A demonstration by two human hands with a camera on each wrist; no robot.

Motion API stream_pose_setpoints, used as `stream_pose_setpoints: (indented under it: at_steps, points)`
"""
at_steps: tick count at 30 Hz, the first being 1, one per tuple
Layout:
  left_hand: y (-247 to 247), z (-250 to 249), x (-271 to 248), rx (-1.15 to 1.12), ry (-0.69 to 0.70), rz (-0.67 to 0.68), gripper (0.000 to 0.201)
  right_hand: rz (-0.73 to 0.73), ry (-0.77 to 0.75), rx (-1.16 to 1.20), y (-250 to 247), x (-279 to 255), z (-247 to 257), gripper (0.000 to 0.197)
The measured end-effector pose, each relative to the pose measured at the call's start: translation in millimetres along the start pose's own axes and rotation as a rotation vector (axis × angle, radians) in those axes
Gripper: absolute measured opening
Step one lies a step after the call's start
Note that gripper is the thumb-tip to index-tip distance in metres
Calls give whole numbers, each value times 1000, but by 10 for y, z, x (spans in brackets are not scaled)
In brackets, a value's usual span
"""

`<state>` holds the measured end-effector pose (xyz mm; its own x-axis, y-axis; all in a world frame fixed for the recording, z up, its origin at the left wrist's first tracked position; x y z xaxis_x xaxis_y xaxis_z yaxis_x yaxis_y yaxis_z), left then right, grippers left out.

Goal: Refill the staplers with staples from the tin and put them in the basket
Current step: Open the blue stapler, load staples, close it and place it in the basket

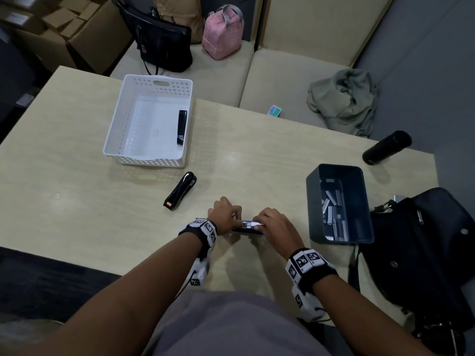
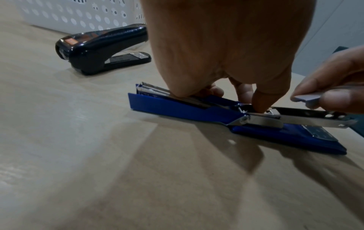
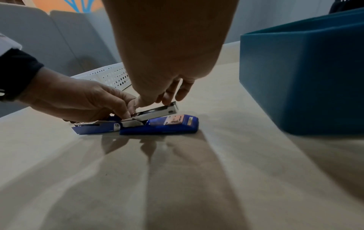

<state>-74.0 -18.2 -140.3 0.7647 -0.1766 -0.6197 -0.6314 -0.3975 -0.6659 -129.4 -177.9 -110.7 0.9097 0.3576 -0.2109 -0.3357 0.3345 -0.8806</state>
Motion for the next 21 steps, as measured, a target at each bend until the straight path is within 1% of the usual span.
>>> stream_pose_setpoints:
  at_steps: [3,8,10,14,21]
  points:
    - [8,7,9,-4,5,-5,13,-48,52,36,44,-2,25,17]
    - [19,18,6,-4,13,-2,16,-70,77,-56,132,-14,79,10]
    - [20,15,5,-2,16,-1,16,-82,91,-70,149,-33,85,11]
    - [20,15,-3,-10,18,-8,16,-143,116,-24,157,-57,56,9]
    - [34,22,9,-19,17,0,17,-114,162,-15,193,-50,27,14]
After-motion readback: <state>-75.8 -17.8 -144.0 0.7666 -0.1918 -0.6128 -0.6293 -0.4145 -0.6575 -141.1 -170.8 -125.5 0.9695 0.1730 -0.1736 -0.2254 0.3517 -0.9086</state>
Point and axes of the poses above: each hand's wrist, its own x-axis towards the middle knuckle, its own y-axis out of the palm, z = x × y, the point moved 3 cm from there along x, towards the middle knuckle, and after that the axes turned 8 degrees about -y, right-handed, at the moved point
